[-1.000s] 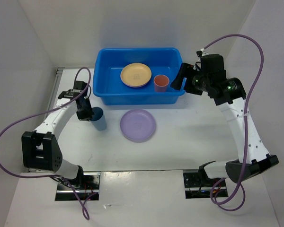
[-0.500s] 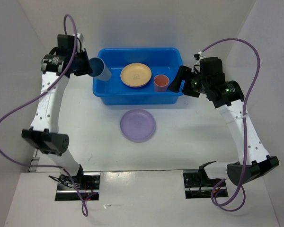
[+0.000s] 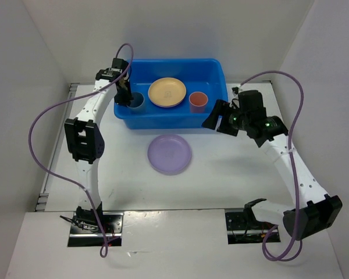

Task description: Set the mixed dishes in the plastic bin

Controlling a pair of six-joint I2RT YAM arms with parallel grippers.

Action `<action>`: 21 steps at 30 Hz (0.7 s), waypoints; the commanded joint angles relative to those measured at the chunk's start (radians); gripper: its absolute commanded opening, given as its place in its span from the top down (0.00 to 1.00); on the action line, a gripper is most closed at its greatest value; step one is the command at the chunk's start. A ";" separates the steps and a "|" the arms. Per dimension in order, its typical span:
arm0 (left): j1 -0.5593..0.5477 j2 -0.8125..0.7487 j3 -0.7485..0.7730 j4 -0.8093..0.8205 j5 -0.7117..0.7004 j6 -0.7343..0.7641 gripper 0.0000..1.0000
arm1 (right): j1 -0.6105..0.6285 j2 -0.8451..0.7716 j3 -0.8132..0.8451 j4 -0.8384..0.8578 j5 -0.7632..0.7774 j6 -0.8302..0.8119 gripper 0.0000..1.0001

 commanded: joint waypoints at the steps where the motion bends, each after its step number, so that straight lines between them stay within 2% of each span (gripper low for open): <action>1: -0.010 0.029 0.108 0.051 -0.033 -0.022 1.00 | -0.006 -0.020 -0.124 0.169 -0.071 0.063 0.21; 4: -0.021 0.087 0.136 0.016 -0.063 -0.022 1.00 | 0.025 0.008 -0.202 0.234 -0.090 0.082 0.21; 7: -0.030 0.118 0.148 0.016 -0.063 -0.022 0.99 | 0.069 0.065 -0.221 0.259 -0.045 0.108 0.21; 13: -0.030 0.147 0.139 0.005 -0.072 -0.031 0.91 | 0.105 0.135 -0.267 0.317 -0.036 0.149 0.21; 15: -0.030 0.157 0.139 0.005 -0.072 -0.031 0.81 | 0.114 0.158 -0.276 0.329 -0.025 0.158 0.21; 19: -0.030 0.157 0.139 0.005 -0.072 -0.031 0.52 | 0.137 0.195 -0.308 0.380 0.013 0.181 0.21; 20: -0.030 0.157 0.139 0.005 -0.072 -0.031 0.41 | 0.137 0.221 -0.322 0.389 0.013 0.181 0.21; 21: -0.030 0.157 0.148 -0.006 -0.072 -0.031 0.37 | 0.149 0.230 -0.334 0.403 0.013 0.190 0.21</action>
